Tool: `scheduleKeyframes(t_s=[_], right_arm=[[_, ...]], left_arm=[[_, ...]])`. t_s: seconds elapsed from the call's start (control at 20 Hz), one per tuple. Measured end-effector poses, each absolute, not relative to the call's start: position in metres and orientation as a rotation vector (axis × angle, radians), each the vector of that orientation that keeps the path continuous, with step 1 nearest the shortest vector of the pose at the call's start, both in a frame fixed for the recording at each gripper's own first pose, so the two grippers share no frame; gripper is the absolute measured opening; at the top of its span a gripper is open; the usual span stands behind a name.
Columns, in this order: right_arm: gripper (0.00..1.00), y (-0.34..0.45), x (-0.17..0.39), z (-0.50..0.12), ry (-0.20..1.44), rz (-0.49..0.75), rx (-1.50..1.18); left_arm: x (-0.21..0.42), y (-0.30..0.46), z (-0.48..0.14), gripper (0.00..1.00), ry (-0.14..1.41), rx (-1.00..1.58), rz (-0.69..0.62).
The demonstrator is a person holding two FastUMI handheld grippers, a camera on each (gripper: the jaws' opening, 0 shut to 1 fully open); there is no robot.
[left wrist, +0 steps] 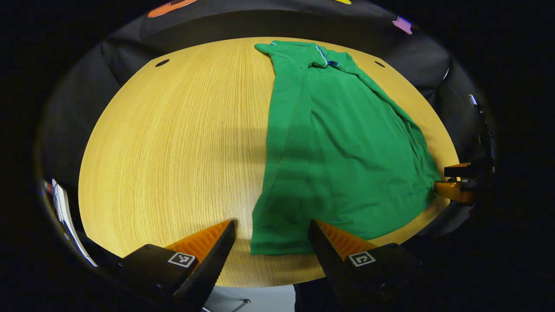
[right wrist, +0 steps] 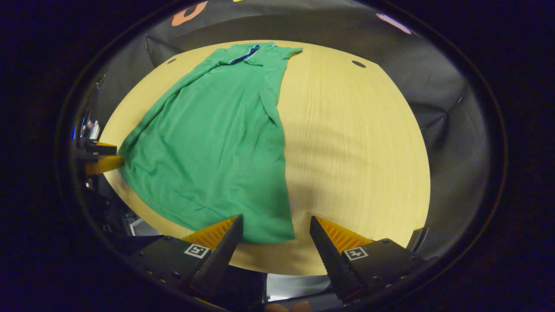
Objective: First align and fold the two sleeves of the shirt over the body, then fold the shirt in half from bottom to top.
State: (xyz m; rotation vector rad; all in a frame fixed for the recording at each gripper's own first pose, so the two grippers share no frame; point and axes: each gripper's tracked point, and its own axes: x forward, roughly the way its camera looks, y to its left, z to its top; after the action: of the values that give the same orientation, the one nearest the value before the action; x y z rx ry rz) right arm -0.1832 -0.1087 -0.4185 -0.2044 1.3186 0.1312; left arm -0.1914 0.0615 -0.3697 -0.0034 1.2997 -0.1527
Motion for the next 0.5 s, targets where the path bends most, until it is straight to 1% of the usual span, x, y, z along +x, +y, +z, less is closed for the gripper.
scheduleKeyframes(t_s=[0.1,0.25,0.3,0.35,0.4,0.45,0.5], right_arm=[[0.96,-0.108,-0.184,-0.421,1.328,0.129,-0.180],[0.94,-0.102,-0.186,-0.423,1.350,0.151,-0.153],[0.89,-0.101,-0.186,-0.423,1.357,0.148,-0.146],[0.79,-0.099,-0.186,-0.422,1.357,0.148,-0.141],[0.78,-0.096,-0.187,-0.422,1.354,0.151,-0.139],[0.66,-0.094,-0.189,-0.422,1.359,0.155,-0.134],[0.60,-0.092,-0.189,-0.422,1.361,0.156,-0.130]], left_arm=[[-0.191,0.060,-0.370,1.00,1.319,-0.003,-0.141],[-0.184,0.057,-0.364,1.00,1.323,0.021,-0.124],[-0.180,0.054,-0.361,1.00,1.325,0.024,-0.116],[-0.177,0.052,-0.357,1.00,1.330,0.026,-0.113],[-0.175,0.050,-0.354,1.00,1.339,0.023,-0.108],[-0.174,0.047,-0.350,1.00,1.351,0.005,-0.088],[-0.172,0.041,-0.345,1.00,1.366,-0.003,-0.079]])
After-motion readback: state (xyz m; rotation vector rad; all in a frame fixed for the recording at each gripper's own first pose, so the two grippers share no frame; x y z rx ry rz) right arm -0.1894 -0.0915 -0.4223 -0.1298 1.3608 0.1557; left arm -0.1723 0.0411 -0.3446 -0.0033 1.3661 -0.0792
